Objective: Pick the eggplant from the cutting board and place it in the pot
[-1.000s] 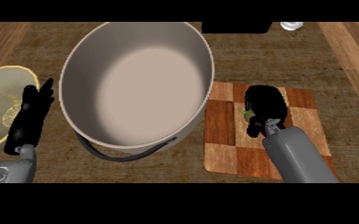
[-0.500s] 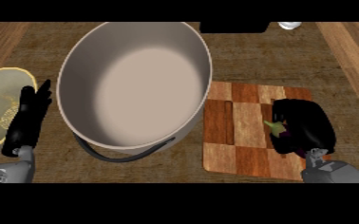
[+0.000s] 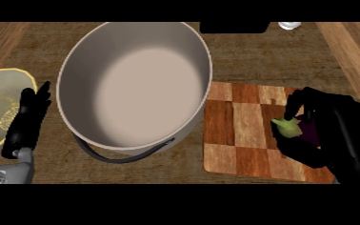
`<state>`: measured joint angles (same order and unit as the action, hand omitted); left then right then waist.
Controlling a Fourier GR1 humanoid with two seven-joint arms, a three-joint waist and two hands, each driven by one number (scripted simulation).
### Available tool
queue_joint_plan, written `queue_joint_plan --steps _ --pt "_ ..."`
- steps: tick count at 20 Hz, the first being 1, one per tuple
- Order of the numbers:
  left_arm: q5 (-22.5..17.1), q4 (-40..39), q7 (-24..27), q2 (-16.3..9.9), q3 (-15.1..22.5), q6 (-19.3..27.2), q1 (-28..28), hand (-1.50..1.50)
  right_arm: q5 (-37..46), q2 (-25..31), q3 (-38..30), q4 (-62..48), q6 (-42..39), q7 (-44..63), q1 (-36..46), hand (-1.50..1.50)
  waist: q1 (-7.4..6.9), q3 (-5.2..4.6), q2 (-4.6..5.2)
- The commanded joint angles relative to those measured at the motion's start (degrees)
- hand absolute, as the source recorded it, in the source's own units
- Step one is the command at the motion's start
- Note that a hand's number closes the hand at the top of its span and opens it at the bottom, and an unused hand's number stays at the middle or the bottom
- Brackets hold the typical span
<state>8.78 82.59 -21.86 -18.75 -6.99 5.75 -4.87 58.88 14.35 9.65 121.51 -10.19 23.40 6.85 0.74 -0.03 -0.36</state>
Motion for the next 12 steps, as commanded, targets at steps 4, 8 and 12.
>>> queue_joint_plan --steps 4,8,12 --pt "0.73 -0.90 0.31 0.64 0.38 -0.14 -1.50 0.00 1.18 -3.86 3.76 15.28 -5.64 8.37 9.91 1.50 -0.56 -0.06 0.16" --pt "2.57 -0.08 -2.00 2.86 2.35 1.20 -3.24 0.00 0.38 -7.20 5.26 10.10 -13.26 15.33 24.41 1.50 -1.05 -0.07 0.28" --pt "0.96 0.70 -2.06 0.12 0.19 -1.58 -2.45 0.00 -2.10 -12.85 4.82 2.74 -20.07 22.11 36.82 1.50 -1.27 -0.07 0.21"
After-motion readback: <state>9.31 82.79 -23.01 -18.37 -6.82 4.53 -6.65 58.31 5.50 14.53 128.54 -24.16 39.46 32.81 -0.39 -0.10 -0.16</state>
